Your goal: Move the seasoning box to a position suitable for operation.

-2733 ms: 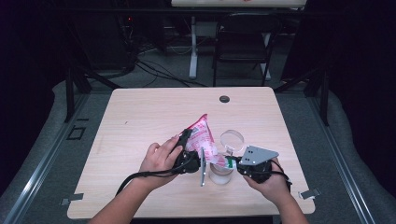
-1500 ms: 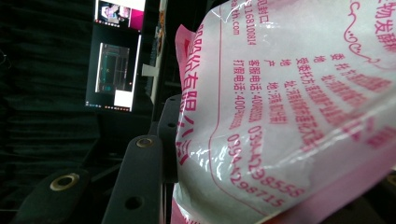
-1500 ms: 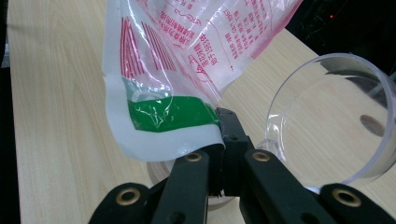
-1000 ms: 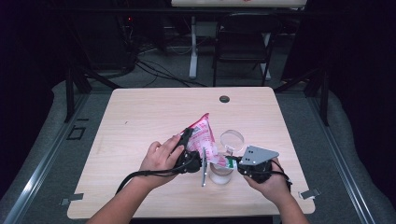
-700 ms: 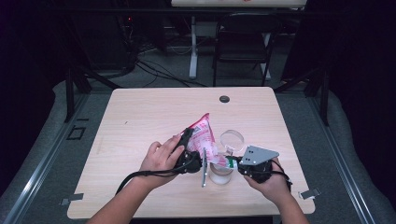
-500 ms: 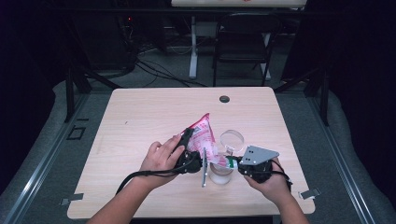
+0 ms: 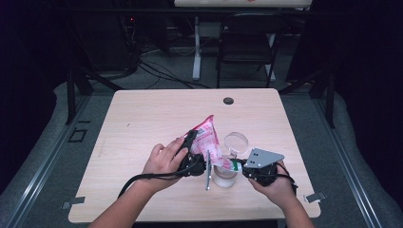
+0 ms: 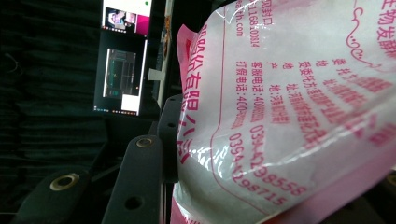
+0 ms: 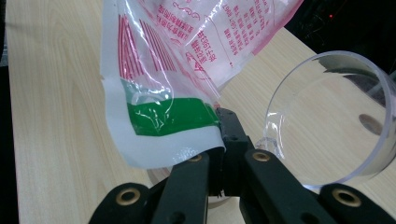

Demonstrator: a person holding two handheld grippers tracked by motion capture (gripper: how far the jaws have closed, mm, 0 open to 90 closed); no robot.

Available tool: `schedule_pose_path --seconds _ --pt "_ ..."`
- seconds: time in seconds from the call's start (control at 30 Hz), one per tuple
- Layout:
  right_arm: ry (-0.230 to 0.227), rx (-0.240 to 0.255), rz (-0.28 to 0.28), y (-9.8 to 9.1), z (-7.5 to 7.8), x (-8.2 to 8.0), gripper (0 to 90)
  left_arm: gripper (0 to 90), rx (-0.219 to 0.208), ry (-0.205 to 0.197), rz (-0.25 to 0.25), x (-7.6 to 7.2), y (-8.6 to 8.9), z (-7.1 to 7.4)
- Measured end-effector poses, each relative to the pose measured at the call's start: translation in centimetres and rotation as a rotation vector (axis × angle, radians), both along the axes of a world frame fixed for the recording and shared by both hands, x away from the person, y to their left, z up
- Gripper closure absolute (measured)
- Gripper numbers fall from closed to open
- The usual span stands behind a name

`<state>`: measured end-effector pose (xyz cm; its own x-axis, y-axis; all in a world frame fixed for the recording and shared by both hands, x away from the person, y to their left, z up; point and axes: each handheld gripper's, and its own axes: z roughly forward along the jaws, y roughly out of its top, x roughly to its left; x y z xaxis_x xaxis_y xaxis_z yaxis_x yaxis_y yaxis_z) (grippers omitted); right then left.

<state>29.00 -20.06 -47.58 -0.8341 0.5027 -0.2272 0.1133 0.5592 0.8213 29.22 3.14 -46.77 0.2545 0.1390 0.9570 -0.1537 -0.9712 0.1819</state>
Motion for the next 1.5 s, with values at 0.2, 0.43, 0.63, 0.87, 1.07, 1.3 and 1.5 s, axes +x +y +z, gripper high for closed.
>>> schedule_pose_path --seconds 0.2,0.43,0.63,0.87,1.07,1.3,1.5 --pt "0.0 0.001 -0.001 -0.02 0.0 0.01 90.0 64.4 0.003 0.001 0.003 -0.02 -0.05 0.04" --pt "0.0 0.001 -0.001 -0.01 -0.03 0.02 90.0 64.4 0.004 -0.001 0.002 -0.04 -0.06 0.06" --pt "0.004 0.001 -0.002 -0.03 -0.08 0.04 90.0 64.4 0.002 0.0 -0.001 -0.01 -0.11 0.04" --pt "0.003 -0.001 -0.004 -0.05 -0.06 0.03 90.0 64.5 0.001 0.0 -0.002 -0.01 -0.11 0.05" --pt "0.003 0.002 -0.002 -0.02 -0.07 0.02 90.0 64.5 -0.001 -0.002 -0.003 -0.02 -0.12 0.06" --pt "0.003 -0.001 -0.003 -0.04 -0.06 0.03 90.0 64.4 -0.003 -0.002 -0.004 0.01 -0.14 0.07" --pt "0.003 0.001 -0.004 -0.05 -0.07 0.03 90.0 64.5 -0.002 -0.002 -0.004 0.01 -0.16 0.08"
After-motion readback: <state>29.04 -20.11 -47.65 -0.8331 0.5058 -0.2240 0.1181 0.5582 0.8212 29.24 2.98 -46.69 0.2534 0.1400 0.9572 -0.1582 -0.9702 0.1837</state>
